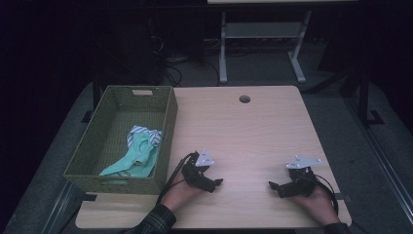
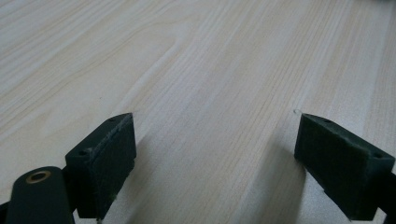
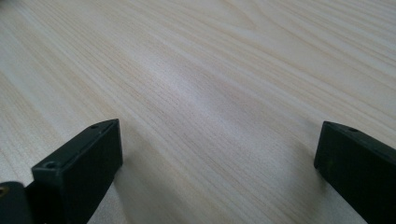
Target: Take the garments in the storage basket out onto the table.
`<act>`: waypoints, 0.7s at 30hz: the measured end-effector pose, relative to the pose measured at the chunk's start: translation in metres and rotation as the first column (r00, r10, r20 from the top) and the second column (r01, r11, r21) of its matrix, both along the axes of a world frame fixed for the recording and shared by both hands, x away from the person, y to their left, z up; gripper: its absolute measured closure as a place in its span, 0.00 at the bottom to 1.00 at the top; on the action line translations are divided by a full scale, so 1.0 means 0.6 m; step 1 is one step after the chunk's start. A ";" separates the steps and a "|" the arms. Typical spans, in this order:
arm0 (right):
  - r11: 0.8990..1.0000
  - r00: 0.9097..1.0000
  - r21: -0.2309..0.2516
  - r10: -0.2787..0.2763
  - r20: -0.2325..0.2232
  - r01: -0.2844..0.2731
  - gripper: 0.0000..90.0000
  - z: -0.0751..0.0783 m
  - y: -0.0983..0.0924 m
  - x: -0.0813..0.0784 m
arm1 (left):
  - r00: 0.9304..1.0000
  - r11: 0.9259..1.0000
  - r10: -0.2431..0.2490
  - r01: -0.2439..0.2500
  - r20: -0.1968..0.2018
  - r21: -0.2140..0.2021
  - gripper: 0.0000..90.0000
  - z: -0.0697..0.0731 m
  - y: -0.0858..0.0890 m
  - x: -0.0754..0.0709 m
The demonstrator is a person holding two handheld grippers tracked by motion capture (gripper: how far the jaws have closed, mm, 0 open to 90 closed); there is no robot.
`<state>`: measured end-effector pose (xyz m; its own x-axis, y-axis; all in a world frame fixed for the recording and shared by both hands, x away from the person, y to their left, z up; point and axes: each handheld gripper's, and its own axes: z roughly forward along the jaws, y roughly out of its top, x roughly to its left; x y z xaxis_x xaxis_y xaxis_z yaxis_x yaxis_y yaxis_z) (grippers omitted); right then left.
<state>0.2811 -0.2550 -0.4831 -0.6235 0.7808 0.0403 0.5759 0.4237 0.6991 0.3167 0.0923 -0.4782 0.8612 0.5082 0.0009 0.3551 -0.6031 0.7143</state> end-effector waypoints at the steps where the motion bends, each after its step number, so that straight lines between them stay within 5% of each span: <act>1: 1.000 1.000 0.000 0.000 0.000 0.000 0.01 0.000 0.000 0.000 | 1.000 1.000 0.001 -0.001 -0.001 0.000 0.13 0.000 0.000 0.000; 21: 1.000 1.000 0.001 -0.002 0.000 0.002 0.01 0.000 0.001 0.002 | 0.999 0.999 0.004 -0.003 -0.045 0.032 0.15 0.021 -0.001 0.004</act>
